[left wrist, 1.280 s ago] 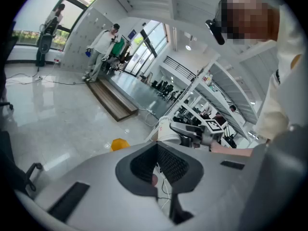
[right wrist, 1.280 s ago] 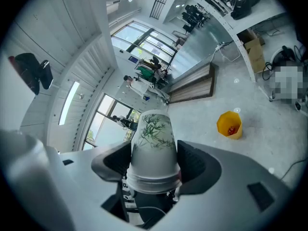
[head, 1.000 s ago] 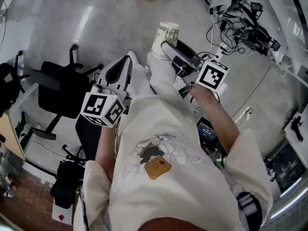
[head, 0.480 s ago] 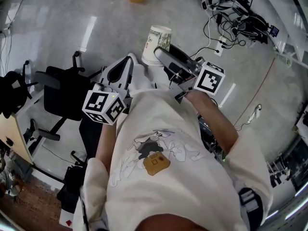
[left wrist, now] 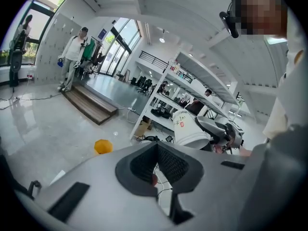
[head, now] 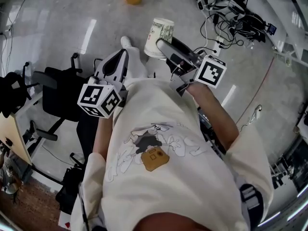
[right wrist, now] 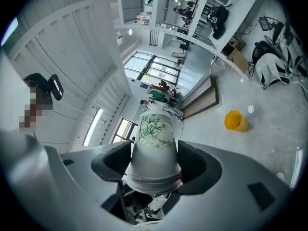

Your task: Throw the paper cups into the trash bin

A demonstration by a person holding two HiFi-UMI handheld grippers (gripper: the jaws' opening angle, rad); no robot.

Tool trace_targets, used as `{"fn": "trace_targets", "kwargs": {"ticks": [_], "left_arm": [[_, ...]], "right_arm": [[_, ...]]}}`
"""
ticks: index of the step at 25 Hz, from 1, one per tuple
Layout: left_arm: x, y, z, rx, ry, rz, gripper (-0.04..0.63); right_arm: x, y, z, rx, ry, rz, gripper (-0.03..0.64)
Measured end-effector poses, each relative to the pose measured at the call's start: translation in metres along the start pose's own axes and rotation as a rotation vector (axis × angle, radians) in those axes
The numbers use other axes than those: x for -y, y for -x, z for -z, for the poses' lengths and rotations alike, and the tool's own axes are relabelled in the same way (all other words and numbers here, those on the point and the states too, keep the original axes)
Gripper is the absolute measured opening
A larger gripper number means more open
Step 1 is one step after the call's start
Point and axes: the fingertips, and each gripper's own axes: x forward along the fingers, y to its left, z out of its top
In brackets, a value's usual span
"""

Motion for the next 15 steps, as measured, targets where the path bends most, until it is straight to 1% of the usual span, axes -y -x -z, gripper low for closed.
{"fn": "trace_targets", "kwargs": {"ticks": [5, 8, 11, 15], "left_arm": [[-0.023, -0.025, -0.022, 0.006, -0.014, 0.016, 0.006], [-0.053, -0.048, -0.041, 0.003, 0.012, 0.009, 0.006], [-0.098, -0.079, -0.073, -0.001, 0.033, 0.014, 0.006], [-0.153, -0.125, -0.129, -0.046, 0.005, 0.061, 0.006]], "right_arm": [[0.011, -0.033, -0.018, 0.001, -0.005, -0.013, 0.307], [0.025, -0.068, -0.037, -0.001, -0.03, -0.012, 0.307], [0.046, -0.12, -0.065, -0.016, -0.051, -0.009, 0.307], [0.059, -0.194, -0.11, -0.048, -0.045, -0.046, 0.305]]}}
